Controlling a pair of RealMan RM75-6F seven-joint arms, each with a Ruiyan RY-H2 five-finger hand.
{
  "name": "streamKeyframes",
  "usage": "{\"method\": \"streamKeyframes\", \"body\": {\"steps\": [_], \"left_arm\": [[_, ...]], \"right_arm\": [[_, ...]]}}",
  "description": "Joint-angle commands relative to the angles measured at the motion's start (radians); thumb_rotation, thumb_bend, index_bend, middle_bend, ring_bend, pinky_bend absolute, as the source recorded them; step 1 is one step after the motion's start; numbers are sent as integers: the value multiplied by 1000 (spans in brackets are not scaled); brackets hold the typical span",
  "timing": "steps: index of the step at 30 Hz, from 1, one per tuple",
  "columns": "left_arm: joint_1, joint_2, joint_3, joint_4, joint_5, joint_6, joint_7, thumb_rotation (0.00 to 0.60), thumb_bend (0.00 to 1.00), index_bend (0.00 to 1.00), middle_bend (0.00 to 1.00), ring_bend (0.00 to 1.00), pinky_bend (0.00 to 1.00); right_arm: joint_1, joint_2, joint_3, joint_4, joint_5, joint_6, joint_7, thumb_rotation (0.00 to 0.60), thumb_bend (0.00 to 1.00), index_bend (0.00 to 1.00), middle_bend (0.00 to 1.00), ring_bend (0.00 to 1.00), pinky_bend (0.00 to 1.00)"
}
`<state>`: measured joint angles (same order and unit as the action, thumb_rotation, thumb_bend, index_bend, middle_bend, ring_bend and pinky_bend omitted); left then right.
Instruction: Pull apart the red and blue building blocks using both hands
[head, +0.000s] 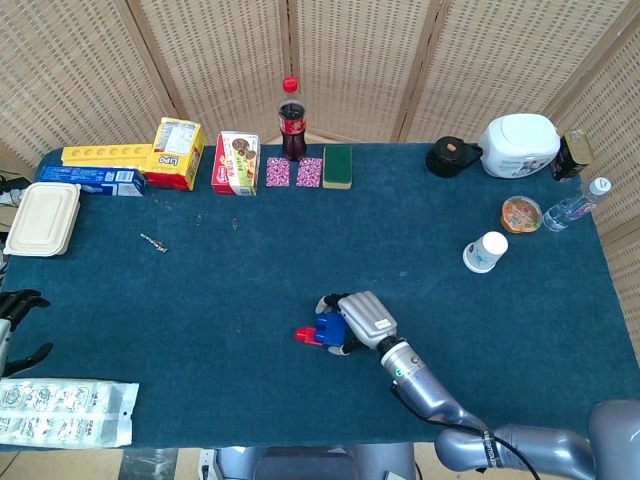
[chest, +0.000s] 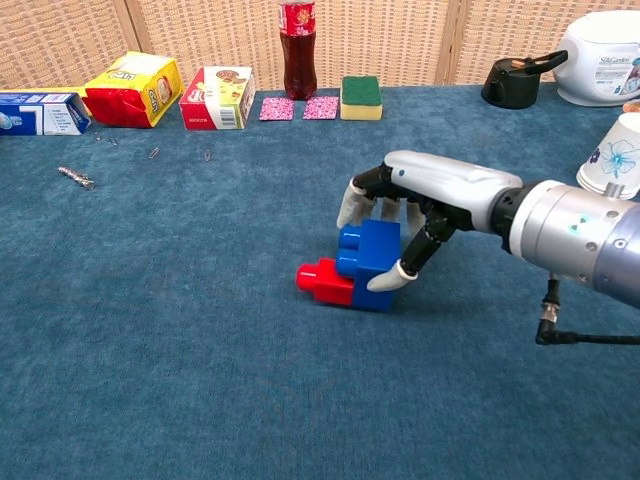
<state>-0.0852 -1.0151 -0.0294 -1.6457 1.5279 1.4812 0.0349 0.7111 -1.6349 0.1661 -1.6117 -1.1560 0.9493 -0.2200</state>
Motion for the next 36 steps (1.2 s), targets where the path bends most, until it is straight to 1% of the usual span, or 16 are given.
{"method": "streamKeyframes", "body": {"steps": [1, 7, 8, 11, 17, 22, 27, 32, 36], "left_arm": [[-22, 6, -1, -21, 23, -18, 20, 600, 220, 370, 324, 274, 324], [-75, 7, -13, -69, 64, -60, 83, 600, 224, 371, 324, 274, 324], [-112, -1, -19, -88, 97, -92, 108, 600, 226, 371, 324, 274, 324], [-164, -11, -35, -117, 113, -144, 155, 600, 241, 370, 324, 274, 324], [-260, -69, -71, -132, 172, -202, 214, 600, 250, 370, 324, 273, 333], [-339, -160, -107, -110, 214, -219, 219, 600, 250, 390, 324, 273, 333], [-391, -212, -125, -90, 226, -243, 208, 600, 249, 402, 324, 274, 333], [-458, -299, -144, -56, 251, -260, 211, 600, 250, 401, 324, 274, 333], [-489, -337, -140, -31, 272, -260, 221, 600, 248, 402, 324, 274, 333]], "right_arm": [[-8, 39, 7, -40, -16, 4, 28, 600, 212, 511, 560, 677, 596], [-14, 143, 27, -135, -21, -37, 118, 600, 211, 512, 561, 677, 597], [-19, 180, 43, -173, -16, -44, 157, 600, 212, 512, 560, 677, 597], [-18, 259, 59, -227, -12, -90, 225, 600, 212, 511, 561, 677, 599], [-10, 355, 99, -280, 3, -169, 369, 600, 212, 512, 560, 679, 599], [0, 411, 136, -305, 3, -223, 489, 600, 211, 513, 560, 680, 600], [11, 437, 161, -313, 14, -270, 577, 600, 212, 513, 561, 683, 601], [34, 453, 199, -286, 47, -347, 704, 600, 212, 516, 560, 685, 602], [44, 455, 217, -261, 54, -387, 774, 600, 212, 519, 561, 686, 602]]}}
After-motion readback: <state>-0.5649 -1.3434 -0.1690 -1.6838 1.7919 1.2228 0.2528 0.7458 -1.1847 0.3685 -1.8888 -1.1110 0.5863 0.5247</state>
